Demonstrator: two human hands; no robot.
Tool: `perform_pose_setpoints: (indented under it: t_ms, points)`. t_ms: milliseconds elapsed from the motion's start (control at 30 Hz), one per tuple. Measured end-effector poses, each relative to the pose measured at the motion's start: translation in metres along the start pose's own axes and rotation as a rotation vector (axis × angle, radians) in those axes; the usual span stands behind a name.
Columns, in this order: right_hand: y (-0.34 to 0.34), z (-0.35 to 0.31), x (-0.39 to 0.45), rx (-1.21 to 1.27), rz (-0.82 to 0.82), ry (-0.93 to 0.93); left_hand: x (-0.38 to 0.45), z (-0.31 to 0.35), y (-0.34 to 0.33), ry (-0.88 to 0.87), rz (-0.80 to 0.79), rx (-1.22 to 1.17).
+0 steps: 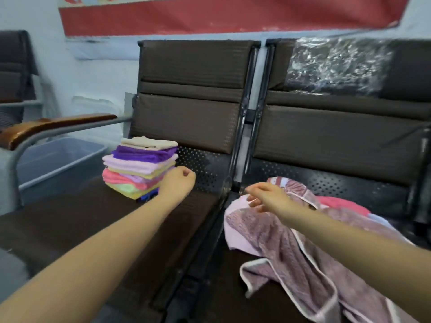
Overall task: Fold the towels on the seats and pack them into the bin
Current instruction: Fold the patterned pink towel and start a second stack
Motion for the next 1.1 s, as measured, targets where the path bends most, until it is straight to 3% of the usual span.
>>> perform_pose_setpoints:
  t_ms: [233, 433, 533, 600, 867, 967, 1100]
  points:
    - [0.132, 0.03, -0.119, -0.067, 0.169, -0.042, -0.131, 0.114, -0.108, 0.156, -0.505, -0.289]
    - [0.22, 0.066, -0.164, -0.104, 0.401, -0.198, -0.188, 0.146, -0.168, 0.046, -0.685, -0.148]
    - [0.237, 0.078, -0.175, -0.184, 0.38, -0.198, -0.196, 0.138, -0.172, -0.152, -0.588, 0.105]
    - [0.233, 0.084, -0.176, -0.255, 0.296, -0.161, -0.187, 0.136, -0.167, -0.149, -0.511, 0.115]
    - [0.162, 0.082, -0.148, -0.378, -0.027, 0.032, -0.133, 0.089, -0.136, 0.084, -0.236, 0.103]
    - [0.127, 0.082, -0.132, -0.396, -0.088, 0.049, -0.128, 0.069, -0.127, 0.249, -0.241, 0.066]
    - [0.092, 0.098, -0.12, -0.691, -0.123, 0.032, -0.128, 0.043, -0.133, 0.443, -0.307, -0.039]
Point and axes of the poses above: each hand's wrist, its own x-axis towards the middle knuckle, its own y-axis out of the back of the hand, z = x × y, the point moved 2 cm from there along x, towards the middle knuckle, and after that the axes turned 5 degrees about y, right-handed, at the moved point
